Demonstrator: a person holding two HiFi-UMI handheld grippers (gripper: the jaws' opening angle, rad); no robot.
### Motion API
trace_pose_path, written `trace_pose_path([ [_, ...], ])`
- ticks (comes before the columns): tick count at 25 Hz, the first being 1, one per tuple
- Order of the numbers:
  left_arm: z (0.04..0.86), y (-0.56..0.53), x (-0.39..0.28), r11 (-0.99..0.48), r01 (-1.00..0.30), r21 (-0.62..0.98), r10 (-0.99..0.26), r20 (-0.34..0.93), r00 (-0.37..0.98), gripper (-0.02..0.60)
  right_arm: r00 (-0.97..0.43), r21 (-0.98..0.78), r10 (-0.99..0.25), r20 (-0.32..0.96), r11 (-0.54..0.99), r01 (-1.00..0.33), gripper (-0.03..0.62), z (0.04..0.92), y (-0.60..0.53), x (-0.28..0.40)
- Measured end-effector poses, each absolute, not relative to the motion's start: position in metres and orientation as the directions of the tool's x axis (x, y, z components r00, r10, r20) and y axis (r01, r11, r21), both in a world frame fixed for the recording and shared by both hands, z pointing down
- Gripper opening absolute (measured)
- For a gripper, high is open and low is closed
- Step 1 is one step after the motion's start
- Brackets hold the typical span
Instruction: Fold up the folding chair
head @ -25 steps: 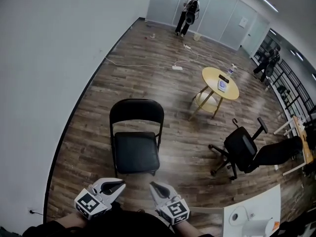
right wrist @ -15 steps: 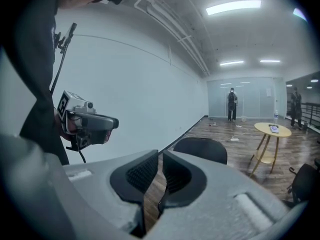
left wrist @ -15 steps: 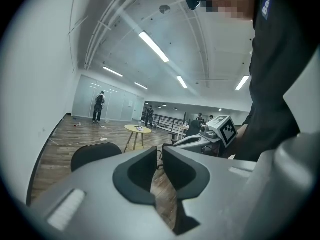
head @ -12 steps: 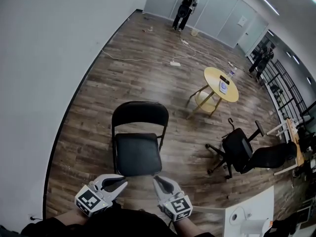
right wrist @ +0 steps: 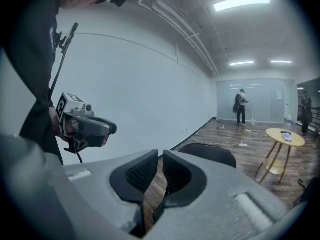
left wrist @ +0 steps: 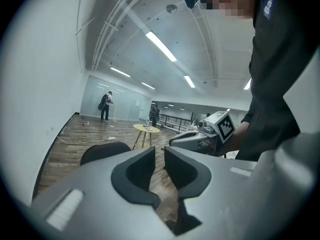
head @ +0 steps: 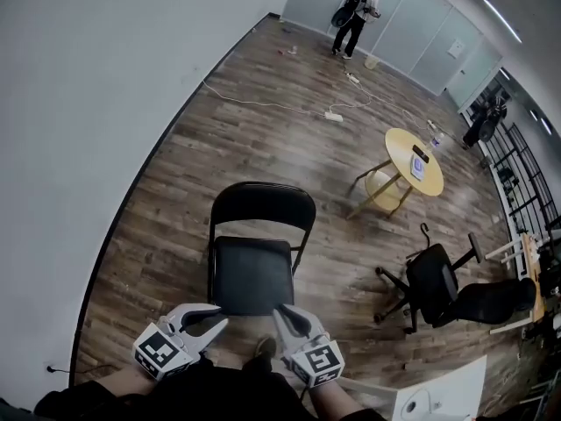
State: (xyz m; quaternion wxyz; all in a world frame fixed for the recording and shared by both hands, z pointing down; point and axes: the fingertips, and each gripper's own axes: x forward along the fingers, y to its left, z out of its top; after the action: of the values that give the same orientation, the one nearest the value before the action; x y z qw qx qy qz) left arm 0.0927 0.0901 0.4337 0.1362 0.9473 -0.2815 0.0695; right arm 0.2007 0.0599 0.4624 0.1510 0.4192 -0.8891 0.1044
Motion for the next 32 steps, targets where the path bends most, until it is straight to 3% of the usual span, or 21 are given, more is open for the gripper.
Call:
trace_pose_path([
  [14, 0.452, 0.074, 0.165, -0.577, -0.764, 0.289, -0.714, 0.275, 0.644, 0.106, -0.786, -0.076, -0.539, 0.303, 0.808, -0.584, 0.031, 0.466, 0.01, 0.276],
  [24, 0.456, 0.075, 0.19, -0.507, -0.8, 0.321, -0.754, 0.284, 0.592, 0.13, -0.826, -0.093, -0.471, 0.311, 0.849, -0.519, 0.034, 0.468, -0.003, 0.295],
  [32, 0.47, 0.059, 0.161, -0.499, -0.792, 0.352, -0.76, 0.261, 0.595, 0.141, -0.797, -0.037, -0.479, 0.368, 0.849, -0.528, 0.04, 0.462, -0.02, 0.275],
])
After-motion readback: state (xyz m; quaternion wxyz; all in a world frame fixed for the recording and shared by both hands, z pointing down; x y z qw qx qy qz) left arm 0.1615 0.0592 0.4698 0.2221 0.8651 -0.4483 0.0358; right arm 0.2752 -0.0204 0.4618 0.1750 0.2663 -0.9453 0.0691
